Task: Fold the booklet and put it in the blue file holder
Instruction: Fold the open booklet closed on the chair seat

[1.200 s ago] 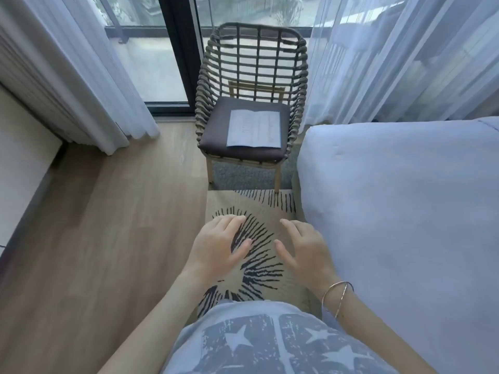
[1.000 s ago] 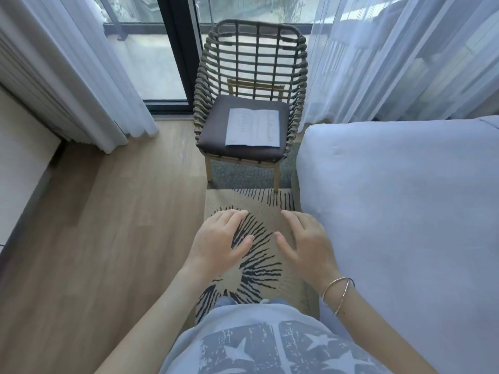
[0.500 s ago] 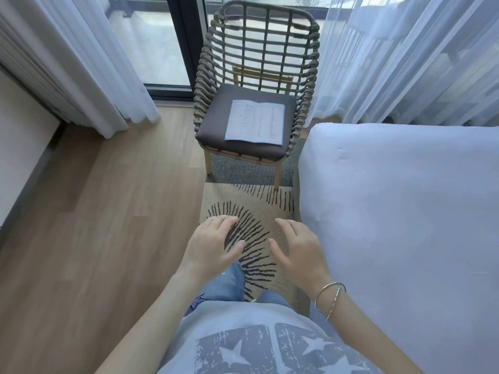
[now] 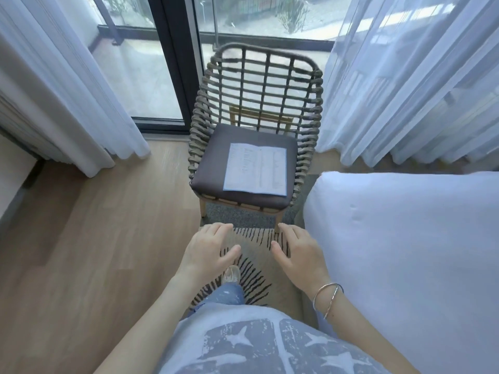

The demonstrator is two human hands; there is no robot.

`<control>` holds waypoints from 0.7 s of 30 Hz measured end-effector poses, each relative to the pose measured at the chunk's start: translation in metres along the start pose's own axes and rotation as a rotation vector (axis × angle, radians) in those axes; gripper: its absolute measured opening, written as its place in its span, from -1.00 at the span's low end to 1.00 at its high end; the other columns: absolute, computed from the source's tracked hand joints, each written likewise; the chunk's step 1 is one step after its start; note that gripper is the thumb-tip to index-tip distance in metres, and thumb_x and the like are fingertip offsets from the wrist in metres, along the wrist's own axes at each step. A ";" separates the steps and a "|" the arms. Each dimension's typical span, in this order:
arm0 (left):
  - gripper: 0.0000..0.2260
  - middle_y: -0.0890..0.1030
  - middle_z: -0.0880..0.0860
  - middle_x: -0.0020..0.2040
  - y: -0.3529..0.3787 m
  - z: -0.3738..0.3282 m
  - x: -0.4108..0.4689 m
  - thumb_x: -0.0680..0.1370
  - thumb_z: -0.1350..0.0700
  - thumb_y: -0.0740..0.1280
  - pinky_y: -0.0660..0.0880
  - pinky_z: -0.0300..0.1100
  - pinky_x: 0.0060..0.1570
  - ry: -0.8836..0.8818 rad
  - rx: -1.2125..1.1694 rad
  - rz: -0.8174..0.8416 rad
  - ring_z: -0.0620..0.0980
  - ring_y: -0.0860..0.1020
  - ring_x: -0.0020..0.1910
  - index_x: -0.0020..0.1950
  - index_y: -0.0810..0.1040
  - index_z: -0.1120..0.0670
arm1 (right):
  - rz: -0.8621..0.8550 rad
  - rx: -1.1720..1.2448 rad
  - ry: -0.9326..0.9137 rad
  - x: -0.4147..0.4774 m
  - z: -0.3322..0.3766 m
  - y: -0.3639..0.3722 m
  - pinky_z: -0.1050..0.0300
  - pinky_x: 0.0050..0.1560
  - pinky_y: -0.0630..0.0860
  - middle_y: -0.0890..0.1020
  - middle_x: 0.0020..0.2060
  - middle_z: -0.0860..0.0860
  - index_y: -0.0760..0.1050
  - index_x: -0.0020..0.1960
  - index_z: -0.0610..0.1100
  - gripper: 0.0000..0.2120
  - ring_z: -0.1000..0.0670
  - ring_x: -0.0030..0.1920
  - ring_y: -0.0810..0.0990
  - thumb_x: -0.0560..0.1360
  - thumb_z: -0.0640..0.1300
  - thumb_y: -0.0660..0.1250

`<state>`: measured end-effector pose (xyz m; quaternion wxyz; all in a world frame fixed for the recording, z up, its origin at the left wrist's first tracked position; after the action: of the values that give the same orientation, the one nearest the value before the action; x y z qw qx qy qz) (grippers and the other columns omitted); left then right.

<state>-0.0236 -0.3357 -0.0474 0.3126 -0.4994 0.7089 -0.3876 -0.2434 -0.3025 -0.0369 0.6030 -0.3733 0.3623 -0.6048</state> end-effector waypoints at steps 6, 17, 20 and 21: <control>-0.54 0.60 0.06 0.24 -0.056 0.024 0.111 0.51 -0.09 0.31 0.44 -0.05 0.23 0.072 0.008 -0.035 0.07 0.51 0.25 0.34 0.51 0.13 | -0.056 -0.002 0.022 0.112 0.016 -0.017 -0.04 0.07 0.58 0.66 0.13 -0.09 0.52 0.32 -0.19 -0.59 -0.12 0.11 0.60 0.54 -0.01 0.33; -0.60 0.62 0.07 0.19 -0.074 0.039 0.251 0.51 0.05 0.41 0.47 0.00 0.16 0.064 -0.017 -0.038 0.11 0.52 0.20 0.30 0.52 0.17 | -0.059 -0.025 0.045 0.253 -0.009 -0.023 -0.09 0.10 0.57 0.66 0.12 -0.14 0.53 0.29 -0.25 -0.61 -0.16 0.12 0.60 0.54 -0.08 0.37; -0.60 0.61 0.06 0.21 -0.070 0.041 0.283 0.52 0.02 0.39 0.47 0.00 0.17 0.025 -0.016 -0.019 0.09 0.51 0.22 0.31 0.52 0.15 | -0.032 -0.022 0.059 0.288 -0.025 -0.022 -0.09 0.13 0.56 0.64 0.15 -0.13 0.51 0.31 -0.23 -0.59 -0.16 0.16 0.59 0.54 -0.06 0.36; -0.60 0.61 0.05 0.21 -0.070 0.040 0.294 0.52 0.01 0.39 0.46 -0.01 0.17 0.021 -0.011 -0.017 0.09 0.51 0.21 0.31 0.52 0.15 | -0.029 -0.018 0.062 0.299 -0.030 -0.023 -0.09 0.13 0.57 0.64 0.16 -0.13 0.51 0.32 -0.22 -0.59 -0.16 0.16 0.59 0.53 -0.05 0.37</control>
<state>-0.0478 -0.6384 -0.0236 0.2990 -0.5030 0.7099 -0.3919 -0.2787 -0.6017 -0.0253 0.5792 -0.3649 0.3808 -0.6216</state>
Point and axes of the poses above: each hand's wrist, its own x-axis towards the middle knuckle, its own y-axis out of the palm, z = x × y, the point moved 3 cm from there along x, towards the middle knuckle
